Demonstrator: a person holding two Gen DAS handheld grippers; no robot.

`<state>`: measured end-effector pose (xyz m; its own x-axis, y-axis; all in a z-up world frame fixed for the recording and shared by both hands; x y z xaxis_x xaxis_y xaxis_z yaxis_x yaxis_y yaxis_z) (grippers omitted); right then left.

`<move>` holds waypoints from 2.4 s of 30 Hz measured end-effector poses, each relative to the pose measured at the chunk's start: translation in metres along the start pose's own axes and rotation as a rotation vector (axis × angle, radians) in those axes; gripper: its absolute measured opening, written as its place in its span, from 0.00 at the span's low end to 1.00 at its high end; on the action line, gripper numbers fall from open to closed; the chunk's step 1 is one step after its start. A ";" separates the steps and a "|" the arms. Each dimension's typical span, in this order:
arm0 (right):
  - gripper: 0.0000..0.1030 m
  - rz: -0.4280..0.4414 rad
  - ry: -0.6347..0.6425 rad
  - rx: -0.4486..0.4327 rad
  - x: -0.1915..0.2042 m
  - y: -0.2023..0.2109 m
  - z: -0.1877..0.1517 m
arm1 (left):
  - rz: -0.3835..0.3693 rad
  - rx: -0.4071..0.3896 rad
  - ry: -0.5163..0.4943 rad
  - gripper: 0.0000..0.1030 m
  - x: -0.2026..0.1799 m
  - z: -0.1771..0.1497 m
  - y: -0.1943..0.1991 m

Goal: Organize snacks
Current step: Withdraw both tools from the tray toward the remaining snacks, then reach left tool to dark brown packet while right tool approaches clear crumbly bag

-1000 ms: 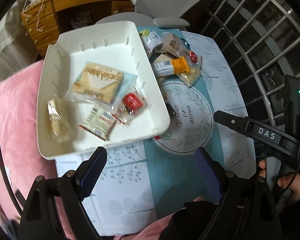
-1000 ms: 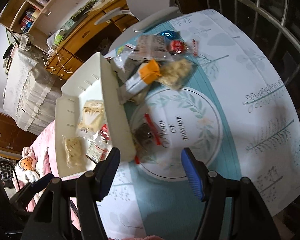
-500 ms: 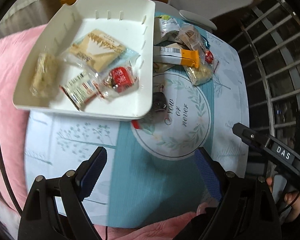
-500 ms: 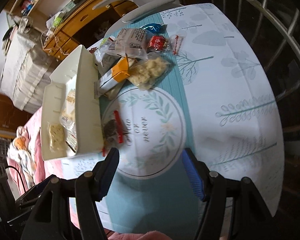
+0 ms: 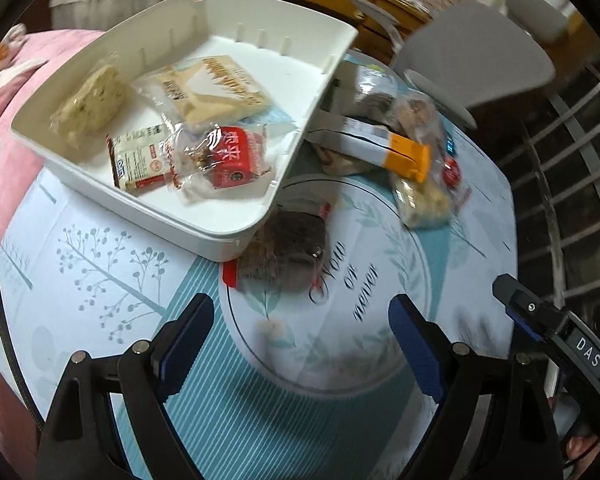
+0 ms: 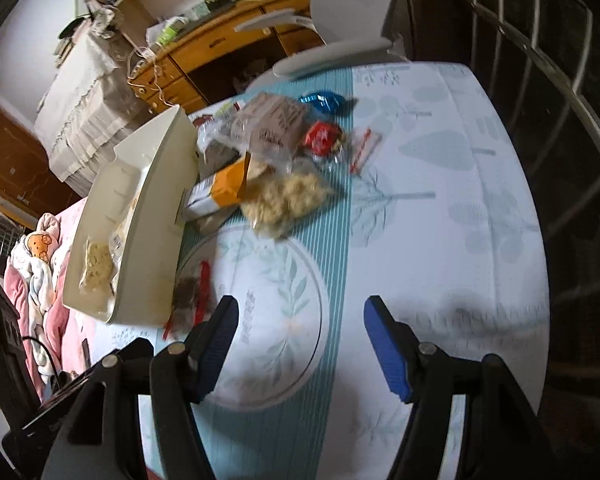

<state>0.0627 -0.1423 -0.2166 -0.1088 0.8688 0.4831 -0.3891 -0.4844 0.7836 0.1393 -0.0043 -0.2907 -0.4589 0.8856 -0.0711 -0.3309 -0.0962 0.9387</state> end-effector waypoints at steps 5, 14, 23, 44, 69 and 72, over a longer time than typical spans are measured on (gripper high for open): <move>0.63 -0.024 0.084 -0.014 -0.009 -0.024 0.012 | 0.041 -0.060 0.086 0.86 -0.003 0.004 -0.018; 0.63 -0.020 0.278 -0.045 0.001 -0.058 0.027 | 0.085 -0.085 0.168 0.86 -0.011 0.012 -0.048; 0.69 -0.081 0.391 -0.064 0.003 -0.086 0.043 | 0.188 -0.104 0.197 0.85 -0.017 0.013 -0.060; 0.84 0.043 0.461 -0.013 0.006 -0.119 0.062 | 0.329 -0.067 0.474 0.73 -0.014 0.020 -0.078; 0.58 0.073 0.409 0.043 0.007 -0.125 0.049 | 0.308 -0.031 0.315 0.47 -0.029 0.014 -0.079; 0.55 0.061 0.410 0.063 0.009 -0.122 0.048 | 0.271 0.014 0.286 0.46 -0.029 0.011 -0.078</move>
<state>0.1531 -0.0798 -0.2894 -0.4900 0.8011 0.3438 -0.3156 -0.5306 0.7867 0.1877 -0.0169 -0.3582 -0.7398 0.6667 0.0906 -0.1563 -0.3013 0.9406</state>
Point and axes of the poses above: each gripper's, at about its wrist camera, not at the fingertips, and y roughly against the way its jaws point, x to its left, z to its top, the point moved 6 cm from there along -y, roughly the way its jaws point, and after that the axes turned 13 degrees about z, right-handed, at the moved point
